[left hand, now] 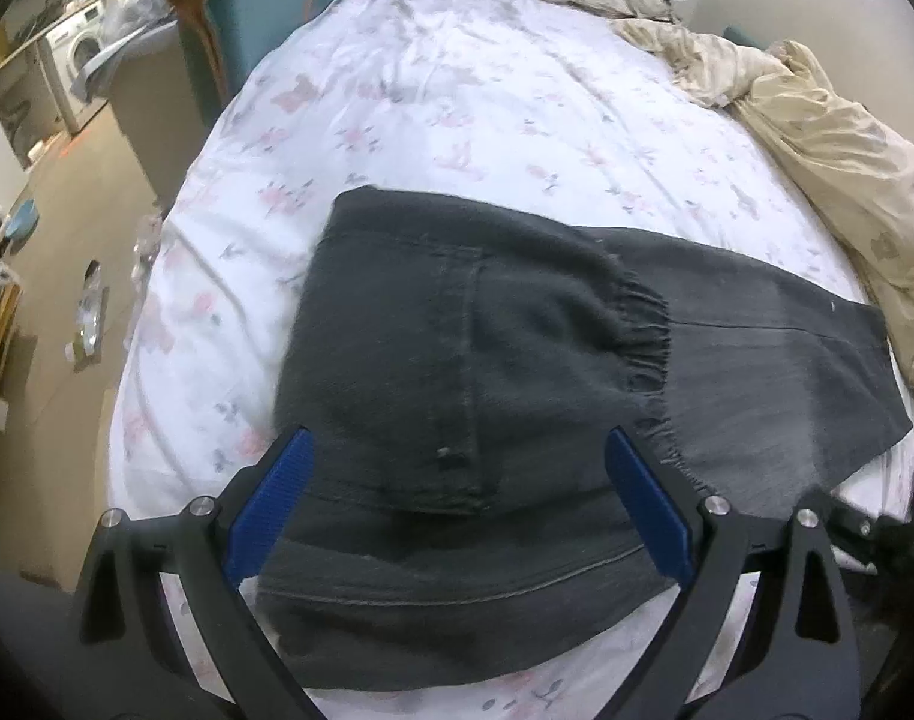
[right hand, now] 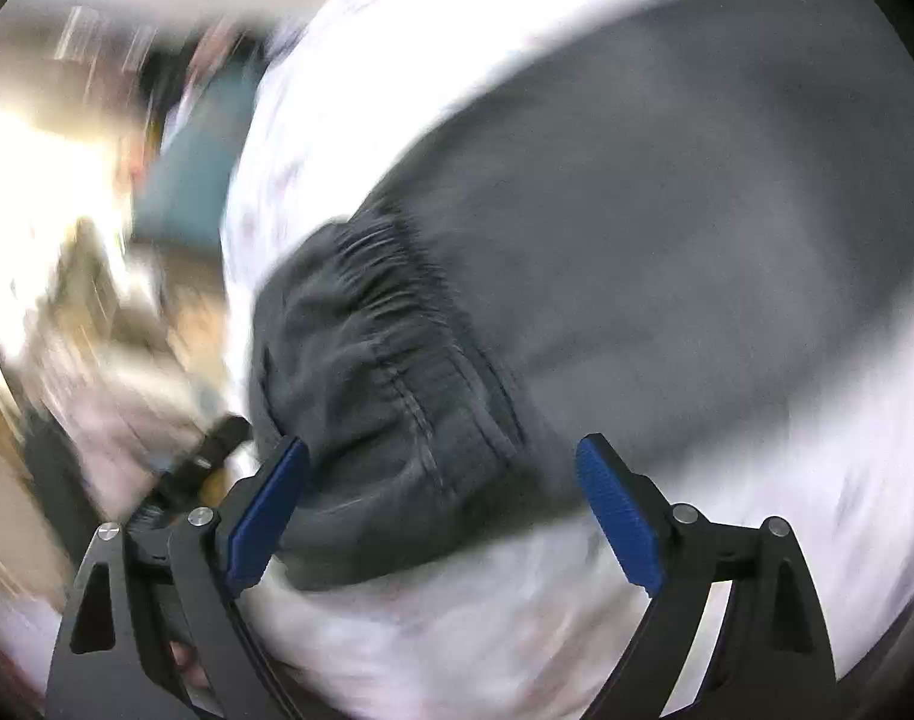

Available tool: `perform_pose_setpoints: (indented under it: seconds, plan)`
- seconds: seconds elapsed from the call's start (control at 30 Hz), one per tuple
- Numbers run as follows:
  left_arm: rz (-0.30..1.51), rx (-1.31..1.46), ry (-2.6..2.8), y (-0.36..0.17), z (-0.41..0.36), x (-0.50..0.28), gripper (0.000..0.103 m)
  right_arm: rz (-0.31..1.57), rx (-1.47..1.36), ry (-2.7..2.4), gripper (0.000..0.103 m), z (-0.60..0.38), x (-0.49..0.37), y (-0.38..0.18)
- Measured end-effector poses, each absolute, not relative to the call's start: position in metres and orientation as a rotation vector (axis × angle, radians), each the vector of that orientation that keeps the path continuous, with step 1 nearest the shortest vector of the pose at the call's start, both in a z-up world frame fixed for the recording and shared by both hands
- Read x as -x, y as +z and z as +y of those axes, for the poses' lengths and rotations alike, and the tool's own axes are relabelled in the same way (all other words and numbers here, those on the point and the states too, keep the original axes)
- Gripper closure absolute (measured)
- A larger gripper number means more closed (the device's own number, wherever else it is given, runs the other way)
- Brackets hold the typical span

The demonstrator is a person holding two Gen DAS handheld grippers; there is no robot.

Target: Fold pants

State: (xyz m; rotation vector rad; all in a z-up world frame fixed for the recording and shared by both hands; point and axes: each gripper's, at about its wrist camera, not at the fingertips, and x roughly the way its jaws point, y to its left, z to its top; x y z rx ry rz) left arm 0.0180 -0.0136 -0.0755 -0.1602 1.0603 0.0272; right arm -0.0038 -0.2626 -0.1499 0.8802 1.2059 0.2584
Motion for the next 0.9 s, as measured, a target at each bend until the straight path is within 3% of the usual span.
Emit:
perform_pose_setpoints:
  seconds: [0.17, 0.33, 0.47, 0.63, 0.83, 0.9]
  plan:
    - [1.116, 0.143, 0.013, -0.09, -0.026, -0.028, 0.007, 1.203, -1.134, 0.041, 0.011, -0.304, 0.029, -0.2]
    - [1.139, 0.145, 0.018, -0.097, -0.029, -0.035, 0.008, 0.964, -1.122, -0.176, 0.021, -0.383, 0.007, -0.203]
    - [1.122, 0.179, 0.019, -0.092, -0.023, -0.037, 0.008, 0.75, -1.213, -0.388, 0.022, -0.472, 0.001, -0.194]
    - [1.092, 0.193, 0.031, -0.084, -0.011, -0.035, 0.008, 0.627, -1.193, -0.57, 0.027, -0.561, -0.024, -0.187]
    - [1.1, 0.137, 0.057, -0.087, -0.002, -0.031, 0.007, 0.523, -1.238, -0.643, 0.046, -0.624, -0.016, -0.178]
    - [1.116, 0.172, 0.075, -0.09, 0.005, -0.031, 0.007, 0.537, -1.184, -0.658, 0.072, -0.618, -0.028, -0.167]
